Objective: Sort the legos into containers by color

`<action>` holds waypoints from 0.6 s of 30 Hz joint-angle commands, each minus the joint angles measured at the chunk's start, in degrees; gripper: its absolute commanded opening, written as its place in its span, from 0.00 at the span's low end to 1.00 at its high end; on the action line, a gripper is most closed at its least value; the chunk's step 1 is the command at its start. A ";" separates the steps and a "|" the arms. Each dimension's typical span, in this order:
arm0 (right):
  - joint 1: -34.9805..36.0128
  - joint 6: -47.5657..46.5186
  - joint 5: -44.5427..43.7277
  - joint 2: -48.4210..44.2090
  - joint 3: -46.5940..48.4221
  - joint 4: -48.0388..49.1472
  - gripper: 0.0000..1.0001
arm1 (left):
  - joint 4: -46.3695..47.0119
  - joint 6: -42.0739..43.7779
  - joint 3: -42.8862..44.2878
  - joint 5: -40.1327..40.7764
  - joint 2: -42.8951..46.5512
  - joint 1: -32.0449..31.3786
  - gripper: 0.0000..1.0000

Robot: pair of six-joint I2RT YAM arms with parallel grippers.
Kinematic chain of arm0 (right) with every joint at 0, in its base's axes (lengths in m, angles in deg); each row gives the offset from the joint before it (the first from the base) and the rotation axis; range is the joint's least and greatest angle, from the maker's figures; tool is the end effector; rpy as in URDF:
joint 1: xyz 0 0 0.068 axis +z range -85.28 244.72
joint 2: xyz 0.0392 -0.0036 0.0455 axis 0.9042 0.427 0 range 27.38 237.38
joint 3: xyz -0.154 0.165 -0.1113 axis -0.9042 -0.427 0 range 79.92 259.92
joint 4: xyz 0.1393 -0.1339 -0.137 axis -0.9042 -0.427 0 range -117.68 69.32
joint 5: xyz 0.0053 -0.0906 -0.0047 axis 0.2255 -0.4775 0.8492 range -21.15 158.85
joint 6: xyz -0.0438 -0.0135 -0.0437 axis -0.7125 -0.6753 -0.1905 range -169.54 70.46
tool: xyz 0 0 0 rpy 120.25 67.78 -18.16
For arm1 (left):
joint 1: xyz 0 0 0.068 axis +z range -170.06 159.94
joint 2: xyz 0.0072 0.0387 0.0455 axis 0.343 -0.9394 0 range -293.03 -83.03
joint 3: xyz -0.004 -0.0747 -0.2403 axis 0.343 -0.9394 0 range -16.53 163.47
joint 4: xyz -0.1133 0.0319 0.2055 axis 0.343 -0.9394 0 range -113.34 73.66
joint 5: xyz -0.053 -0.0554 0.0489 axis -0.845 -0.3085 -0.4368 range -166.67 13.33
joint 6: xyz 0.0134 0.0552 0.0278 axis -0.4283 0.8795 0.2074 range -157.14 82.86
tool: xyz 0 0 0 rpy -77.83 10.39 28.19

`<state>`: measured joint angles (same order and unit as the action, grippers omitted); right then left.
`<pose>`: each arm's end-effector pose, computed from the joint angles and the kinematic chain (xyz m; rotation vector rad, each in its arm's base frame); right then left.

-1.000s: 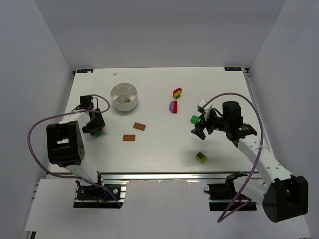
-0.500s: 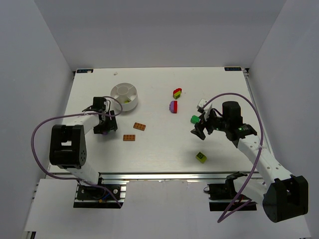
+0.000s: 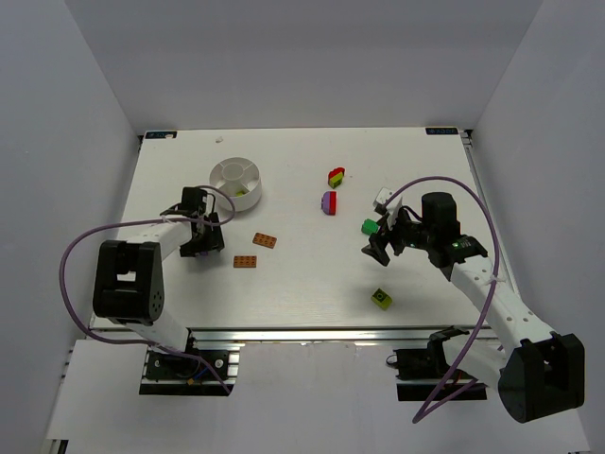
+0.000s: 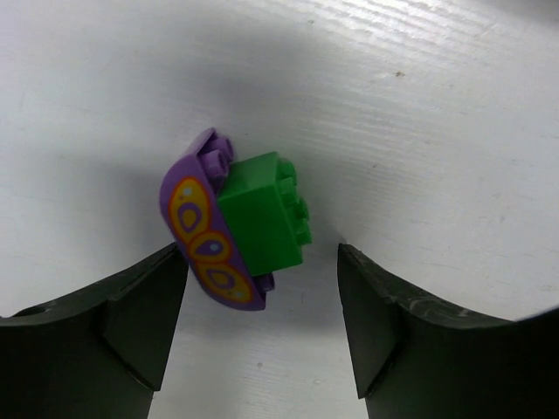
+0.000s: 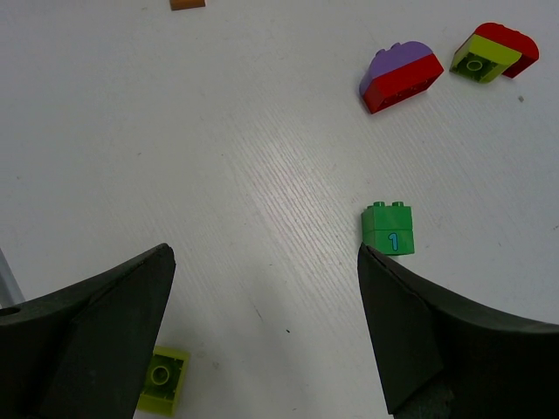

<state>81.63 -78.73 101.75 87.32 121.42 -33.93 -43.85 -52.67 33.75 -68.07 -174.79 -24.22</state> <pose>0.2054 0.0901 0.2504 -1.1045 1.7404 0.4759 0.2745 -0.0127 0.1418 -0.3109 2.7357 0.1167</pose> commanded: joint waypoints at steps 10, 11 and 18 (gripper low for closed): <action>0.23 -1.04 1.28 -1.41 2.01 0.60 0.89 | 1.58 -6.27 -0.80 3.62 8.97 1.88 0.82; 0.23 -1.13 1.28 -1.32 2.01 0.60 0.90 | 1.93 -6.35 -0.80 3.18 8.89 2.40 0.82; 0.23 -1.22 1.20 -1.32 1.92 0.51 0.89 | 1.58 -6.01 0.78 1.42 4.85 3.81 0.81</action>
<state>81.63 -79.19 102.04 87.30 121.42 -33.93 -42.86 -58.20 32.70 -65.75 -169.00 -20.94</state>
